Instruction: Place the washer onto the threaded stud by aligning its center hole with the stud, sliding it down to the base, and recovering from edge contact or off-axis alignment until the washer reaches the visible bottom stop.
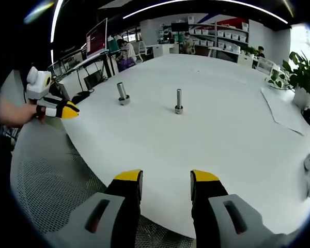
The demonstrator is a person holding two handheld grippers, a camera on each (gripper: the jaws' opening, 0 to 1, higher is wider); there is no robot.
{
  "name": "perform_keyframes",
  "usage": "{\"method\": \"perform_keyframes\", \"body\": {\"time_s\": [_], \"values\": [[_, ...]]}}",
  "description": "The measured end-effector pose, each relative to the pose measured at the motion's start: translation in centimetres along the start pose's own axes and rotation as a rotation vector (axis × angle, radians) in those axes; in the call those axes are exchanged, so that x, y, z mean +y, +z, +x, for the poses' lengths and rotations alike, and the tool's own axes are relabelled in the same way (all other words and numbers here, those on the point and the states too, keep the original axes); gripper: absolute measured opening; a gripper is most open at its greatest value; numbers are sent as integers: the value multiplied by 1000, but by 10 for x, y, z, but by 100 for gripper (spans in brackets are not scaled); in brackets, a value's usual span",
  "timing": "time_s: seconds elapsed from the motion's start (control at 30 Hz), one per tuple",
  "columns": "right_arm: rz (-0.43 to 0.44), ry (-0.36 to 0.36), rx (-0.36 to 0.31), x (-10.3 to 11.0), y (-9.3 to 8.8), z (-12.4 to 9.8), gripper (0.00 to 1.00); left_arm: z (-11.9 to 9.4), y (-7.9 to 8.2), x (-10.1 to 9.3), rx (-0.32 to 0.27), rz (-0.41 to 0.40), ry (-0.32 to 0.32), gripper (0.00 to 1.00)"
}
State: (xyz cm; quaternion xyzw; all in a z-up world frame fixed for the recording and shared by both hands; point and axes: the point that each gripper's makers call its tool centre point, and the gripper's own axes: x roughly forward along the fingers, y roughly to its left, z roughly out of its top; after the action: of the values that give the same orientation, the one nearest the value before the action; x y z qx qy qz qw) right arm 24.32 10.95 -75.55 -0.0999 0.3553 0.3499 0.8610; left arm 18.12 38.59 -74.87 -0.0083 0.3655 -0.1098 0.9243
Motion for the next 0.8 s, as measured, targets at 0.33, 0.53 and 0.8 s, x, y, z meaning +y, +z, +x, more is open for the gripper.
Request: {"method": "perform_keyframes", "body": {"time_s": [0.33, 0.53, 0.8], "values": [[7, -10, -15, -2, 2, -1, 39, 0, -4, -1, 26, 16, -2, 13], [6, -17, -16, -2, 2, -1, 39, 1, -7, -1, 41, 14, -5, 13], [-4, -1, -1, 2, 0, 1, 39, 2, -10, -2, 59, 16, -7, 13]]}}
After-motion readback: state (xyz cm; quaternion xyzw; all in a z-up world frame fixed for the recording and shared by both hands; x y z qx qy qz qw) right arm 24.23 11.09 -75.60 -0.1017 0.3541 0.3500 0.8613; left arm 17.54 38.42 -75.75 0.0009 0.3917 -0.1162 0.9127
